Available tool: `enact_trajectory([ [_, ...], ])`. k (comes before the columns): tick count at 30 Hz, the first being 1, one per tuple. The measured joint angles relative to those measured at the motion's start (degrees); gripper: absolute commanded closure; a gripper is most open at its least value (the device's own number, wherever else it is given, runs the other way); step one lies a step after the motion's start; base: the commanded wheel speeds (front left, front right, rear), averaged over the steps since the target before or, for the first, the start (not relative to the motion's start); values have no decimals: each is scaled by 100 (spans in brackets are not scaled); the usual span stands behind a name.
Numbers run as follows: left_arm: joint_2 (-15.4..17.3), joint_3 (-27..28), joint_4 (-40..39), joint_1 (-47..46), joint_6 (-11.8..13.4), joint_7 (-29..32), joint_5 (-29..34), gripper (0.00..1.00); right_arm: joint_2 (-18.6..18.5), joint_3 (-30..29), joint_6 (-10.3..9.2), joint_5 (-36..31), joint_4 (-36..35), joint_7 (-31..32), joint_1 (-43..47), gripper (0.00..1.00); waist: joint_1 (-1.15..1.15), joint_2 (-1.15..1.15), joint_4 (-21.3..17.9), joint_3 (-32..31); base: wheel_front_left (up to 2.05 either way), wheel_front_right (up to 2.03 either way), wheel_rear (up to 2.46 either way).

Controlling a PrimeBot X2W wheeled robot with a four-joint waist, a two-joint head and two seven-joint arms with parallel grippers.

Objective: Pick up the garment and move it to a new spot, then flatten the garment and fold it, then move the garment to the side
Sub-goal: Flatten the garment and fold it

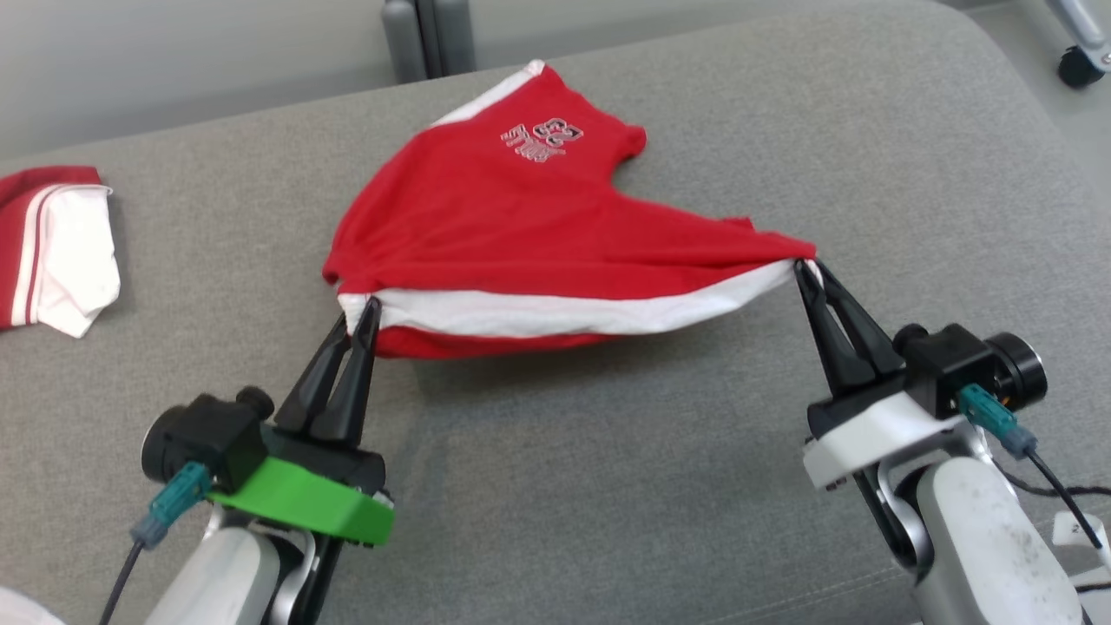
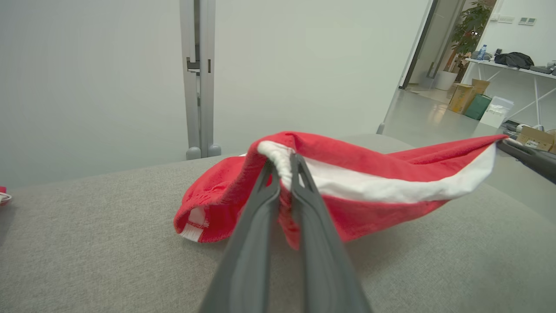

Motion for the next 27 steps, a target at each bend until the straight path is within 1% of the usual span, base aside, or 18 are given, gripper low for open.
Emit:
enact_trajectory([
  [4, 5, 134, -504, 672, 144, -1, -9, 100, 0, -35, 0, 24, -864, 398, 701, 100, 0, 0, -62, -306, 0, 0, 0],
  [9, 30, 157, -1061, 1415, 379, -1, -44, 100, -31, -247, 0, 75, -1876, 1014, 1449, 100, 0, 0, -136, -580, 0, 0, 0],
  [13, 13, 163, -1292, 1750, 492, 32, -176, 100, -42, -369, 0, 63, -2432, 1367, 1812, 100, 0, 0, -92, -626, 0, 0, 0],
  [16, -31, 121, -1280, 1835, 521, 122, -269, 100, -29, -411, 0, 59, -2540, 1511, 1852, 100, 0, 0, -18, -577, 0, 0, 0],
  [19, -77, 16, -1066, 1835, 510, 213, -298, 100, -18, -447, 0, 60, -2417, 1588, 1804, 100, 0, 0, 91, -473, 0, 0, 0],
  [24, -378, -35, -664, 1579, 374, 236, -542, 100, -185, -426, 0, 66, -1959, 1619, 1288, 100, 0, 0, 312, -248, 0, 0, 0],
  [27, -600, 44, -372, 1312, 385, 229, -728, 100, -352, -334, 0, 99, -1579, 1693, 796, 100, 0, 0, 468, -86, 0, 0, 0],
])
